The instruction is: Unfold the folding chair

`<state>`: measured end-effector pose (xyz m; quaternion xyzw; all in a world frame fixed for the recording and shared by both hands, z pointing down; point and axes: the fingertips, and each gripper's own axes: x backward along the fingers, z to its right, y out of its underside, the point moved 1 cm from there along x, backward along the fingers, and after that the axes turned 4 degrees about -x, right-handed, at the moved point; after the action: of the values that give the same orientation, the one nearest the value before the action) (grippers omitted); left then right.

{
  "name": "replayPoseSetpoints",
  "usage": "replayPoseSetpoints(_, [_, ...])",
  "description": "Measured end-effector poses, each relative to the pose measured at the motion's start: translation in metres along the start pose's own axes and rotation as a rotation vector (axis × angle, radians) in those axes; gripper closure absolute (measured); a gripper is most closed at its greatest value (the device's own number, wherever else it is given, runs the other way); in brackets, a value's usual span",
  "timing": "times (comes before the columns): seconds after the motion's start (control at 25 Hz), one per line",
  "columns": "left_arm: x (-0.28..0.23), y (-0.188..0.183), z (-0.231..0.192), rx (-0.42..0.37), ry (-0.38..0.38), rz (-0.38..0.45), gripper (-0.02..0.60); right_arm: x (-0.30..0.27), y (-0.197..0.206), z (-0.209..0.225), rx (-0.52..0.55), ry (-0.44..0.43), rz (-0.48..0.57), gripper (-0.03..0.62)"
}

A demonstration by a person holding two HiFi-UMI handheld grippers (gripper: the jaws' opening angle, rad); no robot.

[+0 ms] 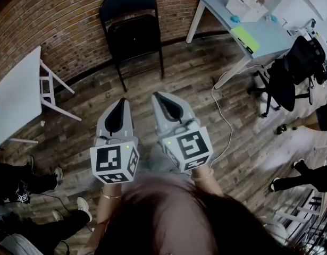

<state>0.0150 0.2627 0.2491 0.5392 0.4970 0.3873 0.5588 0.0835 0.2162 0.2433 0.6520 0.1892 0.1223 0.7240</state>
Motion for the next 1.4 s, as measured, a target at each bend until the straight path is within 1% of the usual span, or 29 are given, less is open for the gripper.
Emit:
replayPoseSetpoints(0.24, [-0.02,0.001,-0.011,0.002,-0.004,-0.007,0.581,-0.02,0.0,0.012,-0.005,0.003,0.0,0.591])
replayPoseSetpoints(0.52, [-0.061,-0.002,-0.036,-0.002,-0.015,-0.016,0.581,-0.064,0.002,0.03,-0.014,-0.002,-0.015,0.591])
replayPoseSetpoints(0.76, [-0.109,-0.011,-0.061,0.008,-0.024,-0.02,0.581,-0.111,-0.008,0.05,-0.011,-0.014,-0.003,0.591])
replayPoseSetpoints(1.0, [-0.159,-0.022,-0.082,0.012,-0.035,-0.025,0.581,-0.158,-0.018,0.08,-0.009,-0.01,0.006,0.591])
replayPoseSetpoints(1.4, [-0.25,-0.037,-0.114,0.022,-0.078,-0.043,0.581,-0.238,-0.035,0.131,-0.015,-0.046,-0.003,0.591])
